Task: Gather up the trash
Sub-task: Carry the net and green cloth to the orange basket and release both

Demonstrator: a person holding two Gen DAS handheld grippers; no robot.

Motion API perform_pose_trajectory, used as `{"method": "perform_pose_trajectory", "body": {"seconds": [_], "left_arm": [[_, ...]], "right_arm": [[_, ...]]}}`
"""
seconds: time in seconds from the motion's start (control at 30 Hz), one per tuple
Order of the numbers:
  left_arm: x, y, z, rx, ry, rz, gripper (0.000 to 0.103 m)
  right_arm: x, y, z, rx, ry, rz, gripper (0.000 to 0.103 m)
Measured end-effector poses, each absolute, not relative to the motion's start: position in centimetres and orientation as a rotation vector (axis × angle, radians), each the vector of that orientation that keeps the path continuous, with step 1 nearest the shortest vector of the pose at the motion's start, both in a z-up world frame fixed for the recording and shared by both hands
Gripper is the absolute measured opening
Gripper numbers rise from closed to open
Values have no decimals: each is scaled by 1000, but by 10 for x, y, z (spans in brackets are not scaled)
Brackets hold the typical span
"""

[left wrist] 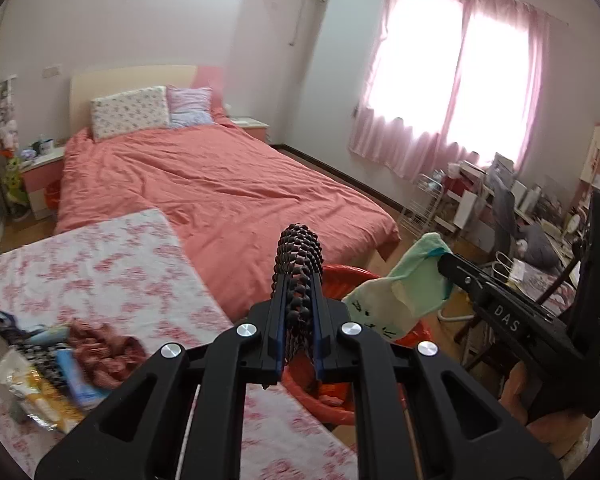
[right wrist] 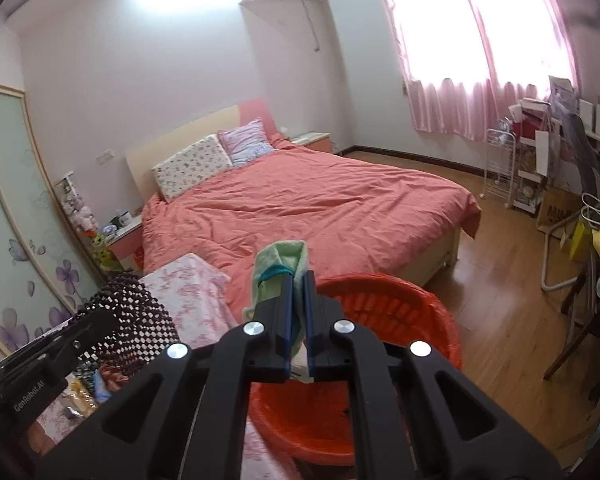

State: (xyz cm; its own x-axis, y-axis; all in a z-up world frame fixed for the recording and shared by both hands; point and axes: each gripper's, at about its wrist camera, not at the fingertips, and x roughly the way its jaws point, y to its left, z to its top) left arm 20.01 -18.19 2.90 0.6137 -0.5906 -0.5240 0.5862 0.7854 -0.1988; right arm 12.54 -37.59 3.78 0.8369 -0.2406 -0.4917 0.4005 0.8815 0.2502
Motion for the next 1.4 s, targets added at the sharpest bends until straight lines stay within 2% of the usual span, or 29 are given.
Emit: {"method": "perform_pose_trajectory", "body": {"seconds": [0.33,0.4,0.43,0.5,0.53,0.57,0.6,0.67,0.8,1.0,1.4], "left_arm": [[207,-235,5,31,681,-743,11],[209,-243,-1,40,705,-744,11],[210,-245,-5,44,716,-736,11],[213,-247,-12,52,741,-728,16],[214,-247,-14,54,752,-722,19],[215,-246,-17,57,764,-711,27],[215,-245,-20,58,772,-701,34],[215,-243,-23,64,782,-690,39],[216,-240,-24,60,799,-673,41],[213,-221,-21,78,779,-604,52],[207,-147,-24,99,735,-422,58]], "right_arm": [[129,-423,5,410,504,-393,6],[133,-427,-2,416,519,-390,8],[135,-428,-4,417,528,-387,13],[141,-433,-13,423,549,-392,18],[143,-435,-19,428,564,-392,29],[144,-436,-21,431,570,-393,36],[144,-436,-24,431,577,-397,36],[145,-436,-30,430,590,-403,38],[143,-434,-34,428,598,-416,38],[140,-422,-27,390,595,-424,44],[148,-381,-23,330,610,-368,49]]}}
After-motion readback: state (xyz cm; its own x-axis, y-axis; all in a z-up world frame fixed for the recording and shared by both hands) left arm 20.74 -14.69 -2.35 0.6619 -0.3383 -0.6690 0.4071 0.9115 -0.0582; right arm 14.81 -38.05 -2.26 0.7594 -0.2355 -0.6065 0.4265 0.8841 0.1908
